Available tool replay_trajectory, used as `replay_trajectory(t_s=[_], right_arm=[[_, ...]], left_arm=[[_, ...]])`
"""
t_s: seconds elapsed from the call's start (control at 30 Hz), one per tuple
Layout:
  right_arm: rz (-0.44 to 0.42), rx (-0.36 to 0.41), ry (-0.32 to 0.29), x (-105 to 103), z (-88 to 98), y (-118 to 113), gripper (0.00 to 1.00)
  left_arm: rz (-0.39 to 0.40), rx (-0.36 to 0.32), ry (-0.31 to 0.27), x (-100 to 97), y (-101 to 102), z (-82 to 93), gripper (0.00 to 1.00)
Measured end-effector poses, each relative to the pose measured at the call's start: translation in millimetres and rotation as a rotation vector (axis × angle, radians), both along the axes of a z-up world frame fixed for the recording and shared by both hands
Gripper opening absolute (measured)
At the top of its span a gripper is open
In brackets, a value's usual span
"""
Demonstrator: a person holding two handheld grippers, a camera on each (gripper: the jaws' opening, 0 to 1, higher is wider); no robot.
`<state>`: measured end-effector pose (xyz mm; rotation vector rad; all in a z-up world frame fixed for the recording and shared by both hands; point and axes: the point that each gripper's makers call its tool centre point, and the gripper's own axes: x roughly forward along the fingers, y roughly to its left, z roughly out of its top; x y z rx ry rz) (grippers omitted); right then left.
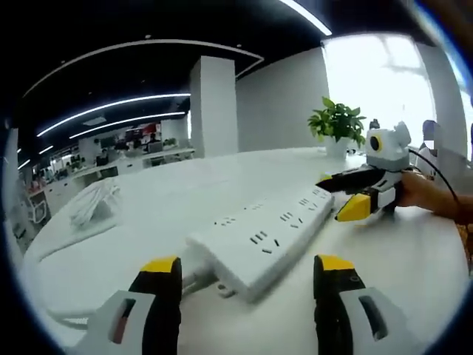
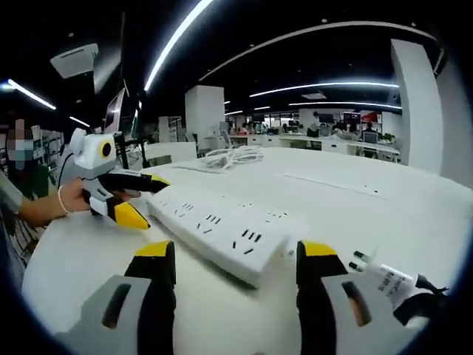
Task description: Straighten the power strip on the desk, plug the charger into it
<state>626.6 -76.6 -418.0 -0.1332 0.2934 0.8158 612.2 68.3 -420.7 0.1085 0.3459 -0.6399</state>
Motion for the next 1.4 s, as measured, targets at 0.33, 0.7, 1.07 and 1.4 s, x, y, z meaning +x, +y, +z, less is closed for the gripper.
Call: replay_trajectory(t_s=[0.33, 0.7, 1.07, 1.4], right_arm=[[-0.041, -0.050, -0.066, 5, 1.1, -2, 0.62], [-0.075, -0.063, -0.061, 6, -0.8, 2, 0.53], [-0.131, -0.006, -0.010, 11, 1.6, 1, 0.52], [-0.183, 0.005, 0.014, 10, 1.8, -2, 0.51]], left_arm=[[0.020, 0.031, -0.022, 3.7, 2, -1.2, 0.65], [0.005, 0.057, -0.062, 8.8, -8, -3.4, 0.57], [0.014, 0.008, -0.025, 11.8, -10, -0.2, 0.57], [-0.005, 0.023, 0.001, 15.6, -12, 0.8, 0.56]])
